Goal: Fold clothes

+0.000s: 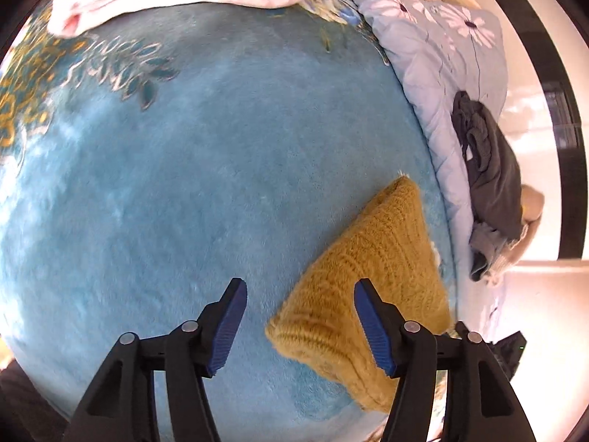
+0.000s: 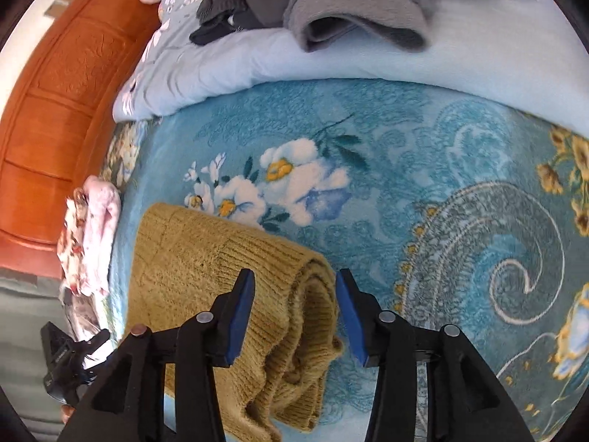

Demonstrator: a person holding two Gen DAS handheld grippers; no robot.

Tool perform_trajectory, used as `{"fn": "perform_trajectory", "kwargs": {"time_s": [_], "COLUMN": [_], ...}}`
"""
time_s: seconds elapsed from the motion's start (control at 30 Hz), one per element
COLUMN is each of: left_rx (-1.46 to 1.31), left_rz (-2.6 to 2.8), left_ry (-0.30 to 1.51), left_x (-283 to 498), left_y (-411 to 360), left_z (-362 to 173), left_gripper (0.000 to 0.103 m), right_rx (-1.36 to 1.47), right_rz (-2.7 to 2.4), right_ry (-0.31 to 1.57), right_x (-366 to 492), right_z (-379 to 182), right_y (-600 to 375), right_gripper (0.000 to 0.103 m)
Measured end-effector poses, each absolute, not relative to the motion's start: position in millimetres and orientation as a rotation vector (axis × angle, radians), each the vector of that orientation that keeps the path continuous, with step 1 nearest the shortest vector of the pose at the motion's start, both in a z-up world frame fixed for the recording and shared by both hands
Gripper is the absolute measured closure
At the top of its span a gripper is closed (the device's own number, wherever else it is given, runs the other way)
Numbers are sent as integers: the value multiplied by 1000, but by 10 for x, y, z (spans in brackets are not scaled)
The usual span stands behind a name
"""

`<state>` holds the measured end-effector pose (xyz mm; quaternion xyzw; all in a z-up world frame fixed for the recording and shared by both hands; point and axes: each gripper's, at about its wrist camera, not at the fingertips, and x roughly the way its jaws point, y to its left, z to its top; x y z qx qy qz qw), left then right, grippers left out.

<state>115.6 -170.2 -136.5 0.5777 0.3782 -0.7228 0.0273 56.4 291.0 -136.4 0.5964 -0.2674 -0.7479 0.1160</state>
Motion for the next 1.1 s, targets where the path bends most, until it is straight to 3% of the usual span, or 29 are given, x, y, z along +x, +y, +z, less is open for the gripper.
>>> {"fn": "perform_trajectory", "kwargs": {"time_s": [0.07, 0.23, 0.5, 0.7, 0.8, 0.9, 0.93, 1.03, 1.1], "left_rx": [1862, 2021, 2074, 2102, 2030, 1928, 1906, 1906, 1916], "left_rz": [-2269, -2299, -2245, -2231, -2203, -2168, -2159, -2189, -2218], "left_ry": [1072, 1052, 1248, 1290, 1425, 1586, 1616, 1553, 1489], "left_x": [973, 736, 678, 575, 641, 760, 791, 824, 810], "left_y": [-1623, -1461, -1407, -1326, -1384, -1440, -1444, -1381, -1336], "left_z": [-1441, -1678, -1896, -1925, -1972, -2026, -2039, -1978, -1914], "left_gripper": [38, 38, 37, 37, 38, 41, 43, 53, 66], "right_rx": [1721, 1730, 1656, 1643, 1647, 1673, 1691, 1711, 1713], "right_rz": [-2142, -2032, -2023, -2112, -2119, -2105, -2101, -2071, -2060], "right_ry": [-905, -1015, -1118, -1113, -1147, -1202, -1221, -1259, -1243], "right_x": [735, 1065, 1167, 1023, 1011, 1011, 1012, 1012, 992], "right_z": [-1441, -1692, -1885, -1893, -1893, -1918, -1932, -1949, -1904], "right_y": [2986, 2953, 2790, 2638, 2628, 2674, 2697, 2745, 2728], "right_gripper": [29, 27, 22, 20, 20, 27, 38, 51, 59]}}
